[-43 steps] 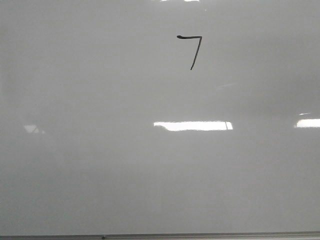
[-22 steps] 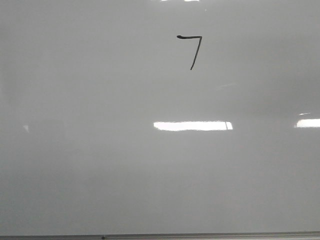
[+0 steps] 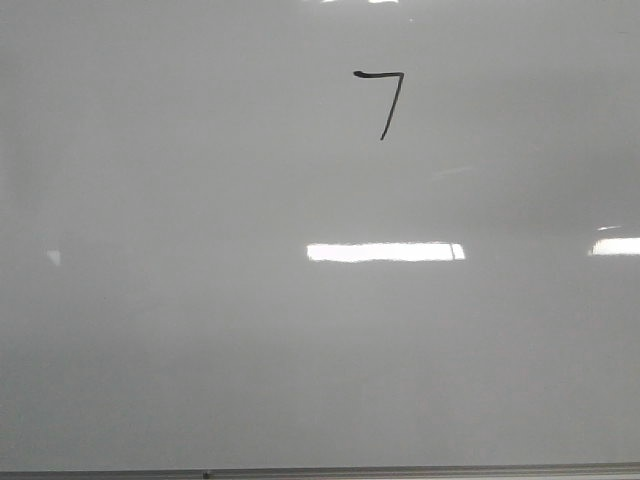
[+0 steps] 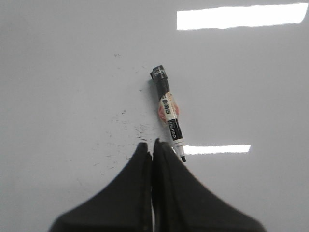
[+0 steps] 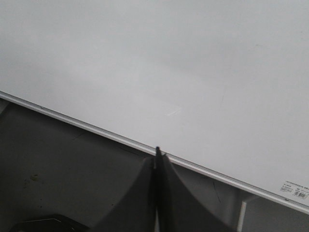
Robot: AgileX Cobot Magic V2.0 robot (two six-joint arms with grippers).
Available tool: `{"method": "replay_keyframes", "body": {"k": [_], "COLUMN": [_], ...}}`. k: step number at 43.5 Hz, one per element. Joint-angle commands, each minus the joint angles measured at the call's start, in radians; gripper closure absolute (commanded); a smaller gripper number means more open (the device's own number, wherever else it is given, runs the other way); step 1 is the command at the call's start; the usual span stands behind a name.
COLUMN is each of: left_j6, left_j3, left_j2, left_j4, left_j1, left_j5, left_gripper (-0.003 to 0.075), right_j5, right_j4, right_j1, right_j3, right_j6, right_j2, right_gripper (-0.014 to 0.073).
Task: Write number 7 on whiteboard
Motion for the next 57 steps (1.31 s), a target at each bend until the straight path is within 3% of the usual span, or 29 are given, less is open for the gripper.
{"method": "replay_keyframes", "body": {"k": [1,16,26,57], "left_j6": [-0.013,-0.013,-0.149,-0.092], "left_j3": [0.013,0.013,0.013,0.013], "left_j2": [-0.015,-0.015,-0.015,-0.015], "left_j4": [-0.013,-0.013,0.107,0.054], "left_j1": [0.015,0.011,-0.007,-0.028], "left_j5": [-0.084,-0.084,-0.081,-0.084], "left_gripper": [0.0741,0.0741,0.0741,0.0741], "right_j5": [-0.066,-0.066,-0.066,-0.066], "right_j4": [-0.007,-0.007,-0.007,-0.007], "right_j1": [-0.008,-0.008,-0.008,-0.008], "right_j3": [-0.021,-0.021,-0.021,-0.021], "right_j6": [0.0,0.0,0.0,0.0], "right_j2": [0.008,0.008,0.008,0.008], "right_gripper": [0.0711,0.0711,0.0711,0.0711]}}
